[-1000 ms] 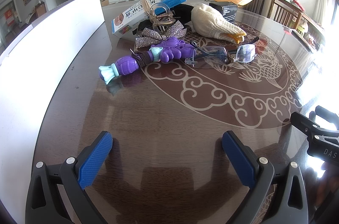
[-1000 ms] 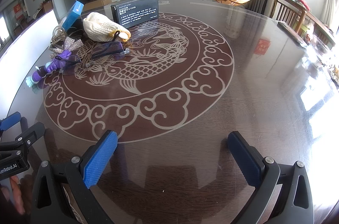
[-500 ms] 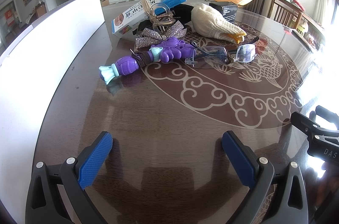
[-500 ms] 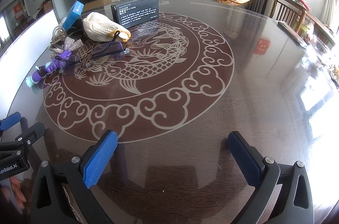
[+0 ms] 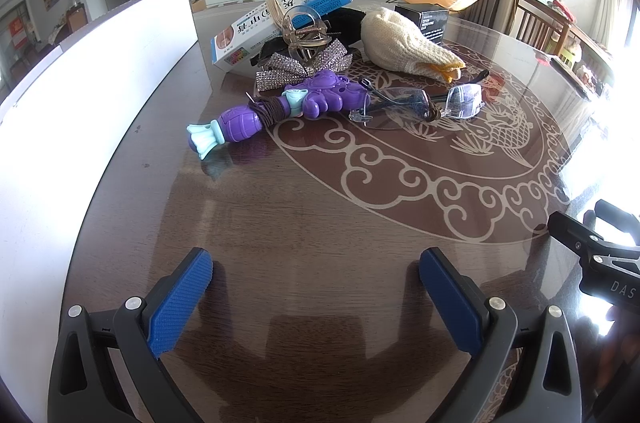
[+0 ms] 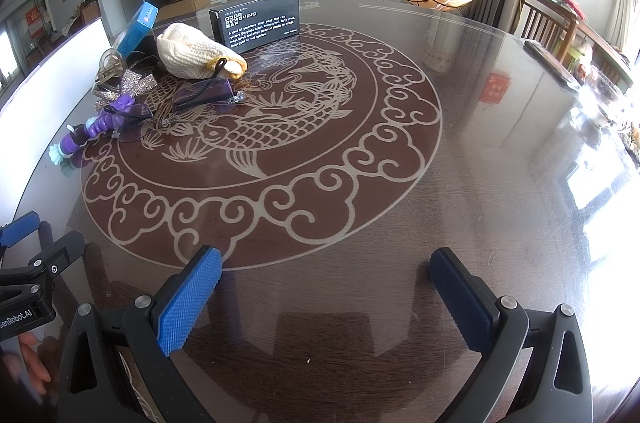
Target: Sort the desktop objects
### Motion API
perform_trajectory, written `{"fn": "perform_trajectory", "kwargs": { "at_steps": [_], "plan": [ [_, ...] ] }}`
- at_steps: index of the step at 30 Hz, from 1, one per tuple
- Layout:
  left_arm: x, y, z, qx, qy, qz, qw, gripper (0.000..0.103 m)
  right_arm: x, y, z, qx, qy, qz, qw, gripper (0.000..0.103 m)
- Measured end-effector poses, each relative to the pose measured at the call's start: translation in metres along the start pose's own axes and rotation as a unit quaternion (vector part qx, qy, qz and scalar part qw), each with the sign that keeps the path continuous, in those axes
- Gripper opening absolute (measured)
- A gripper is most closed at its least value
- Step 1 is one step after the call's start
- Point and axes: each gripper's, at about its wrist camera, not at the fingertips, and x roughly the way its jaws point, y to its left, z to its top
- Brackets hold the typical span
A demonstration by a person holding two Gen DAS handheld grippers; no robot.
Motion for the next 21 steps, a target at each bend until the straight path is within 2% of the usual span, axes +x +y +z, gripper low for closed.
{"fn": "perform_trajectory", "kwargs": {
  "at_steps": [14,18,21],
  "plan": [
    [-0.003,0.000,-0.004,0.001,-0.004,-0.004,1.0000,0.103,0.000,0.000,0.000,0.000,0.000,0.000,1.000,0.103],
    [-0.012,0.005,-0.007,-0.010,-0.026,-0.045,0.9986,0.103,0.000,0.000,0.000,0.000,0.000,0.000,1.000,0.103],
    [-0.010,0.019,-0.001,-0.041,-0.021,-0.045,0.9979,0.103,0.000,0.000,0.000,0.000,0.000,0.000,1.000,0.103]
  ]
}}
